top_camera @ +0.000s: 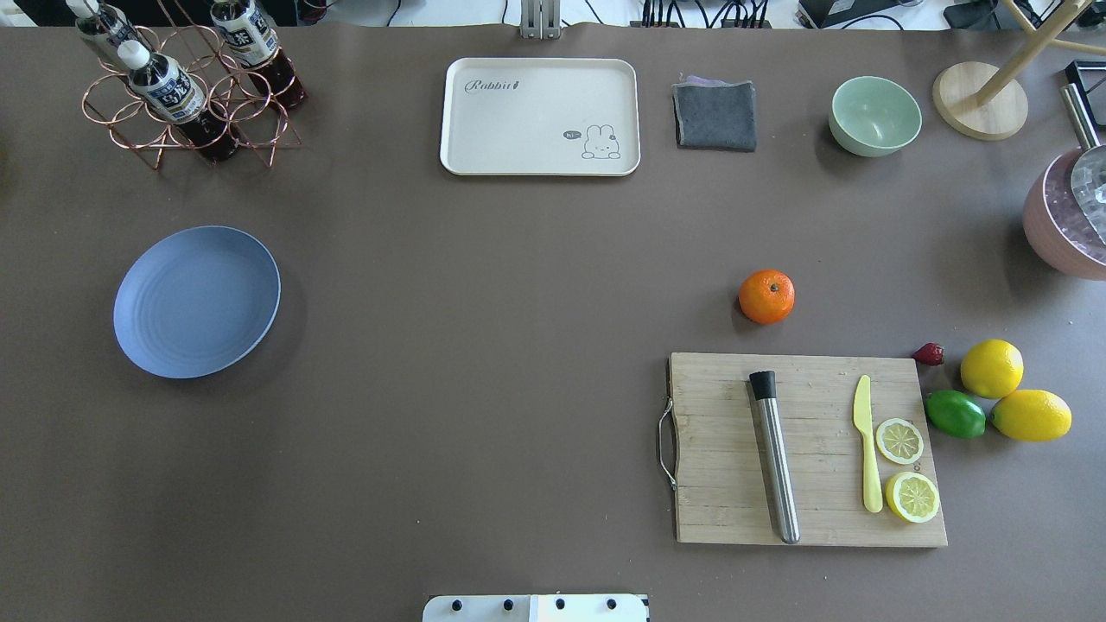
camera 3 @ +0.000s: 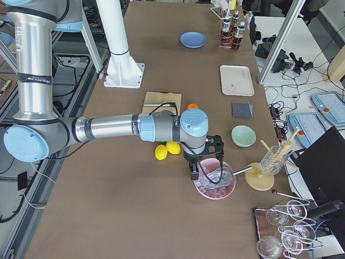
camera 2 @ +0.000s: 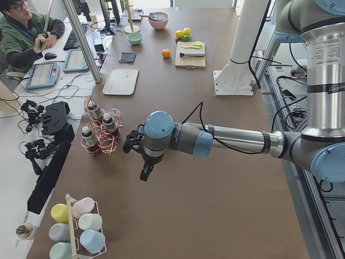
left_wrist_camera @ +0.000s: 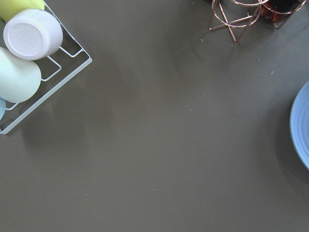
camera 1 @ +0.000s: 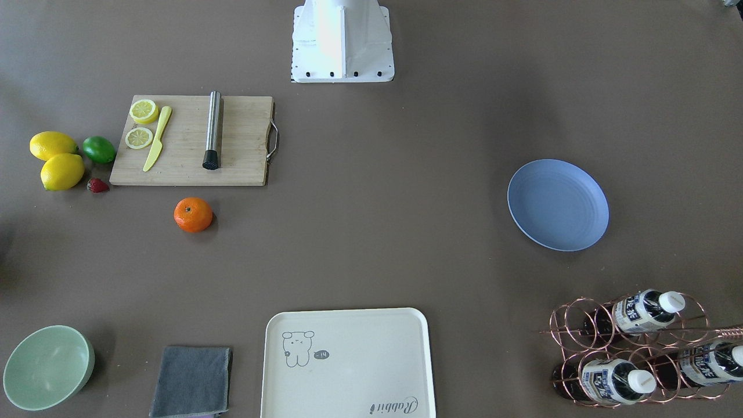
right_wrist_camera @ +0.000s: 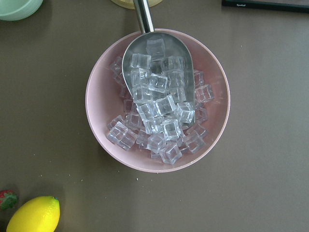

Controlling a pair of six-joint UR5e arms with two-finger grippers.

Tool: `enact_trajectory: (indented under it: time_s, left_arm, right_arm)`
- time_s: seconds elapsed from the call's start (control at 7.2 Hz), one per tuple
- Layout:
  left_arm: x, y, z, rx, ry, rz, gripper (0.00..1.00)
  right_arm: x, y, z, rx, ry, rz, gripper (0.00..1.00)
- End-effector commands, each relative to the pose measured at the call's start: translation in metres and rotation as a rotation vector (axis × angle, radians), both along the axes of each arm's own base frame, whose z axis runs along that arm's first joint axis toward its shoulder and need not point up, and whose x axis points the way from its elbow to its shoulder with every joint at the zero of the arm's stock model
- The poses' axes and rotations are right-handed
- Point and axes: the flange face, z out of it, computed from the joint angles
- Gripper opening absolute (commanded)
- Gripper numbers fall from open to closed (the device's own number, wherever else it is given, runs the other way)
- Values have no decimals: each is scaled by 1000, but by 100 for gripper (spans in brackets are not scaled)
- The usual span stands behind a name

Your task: Pick orange to plate

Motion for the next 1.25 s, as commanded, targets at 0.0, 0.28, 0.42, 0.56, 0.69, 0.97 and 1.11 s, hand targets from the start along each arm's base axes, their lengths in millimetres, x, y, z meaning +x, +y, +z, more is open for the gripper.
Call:
enact_trajectory:
  time_s: [0.0, 0.28, 0.42, 0.56, 0.69, 0.97, 1.11]
  left_arm:
    - [0, -1, 2, -8, 0, -1, 98]
    - [0, -1, 3, -9, 0, -1, 98]
    - [1, -2, 4, -11, 1, 1, 98]
    - [0, -1, 7, -17, 2, -1, 98]
    - [0, -1, 9, -18, 2, -1, 98]
    - [0, -1, 8, -19, 2, -2, 98]
    - [0, 1, 10, -24, 2, -2, 98]
  right_arm:
    - [0, 0, 3, -8, 1, 2, 100]
    - [0, 0, 2, -7, 1, 2, 100]
    - [1, 0, 2, -7, 1, 4, 100]
    - [1, 0, 2, -7, 1, 4, 100]
    - [1, 0, 2, -7, 1, 4, 100]
    - [1, 0, 2, -7, 0, 4, 100]
    - [1, 0, 1, -4, 0, 4, 100]
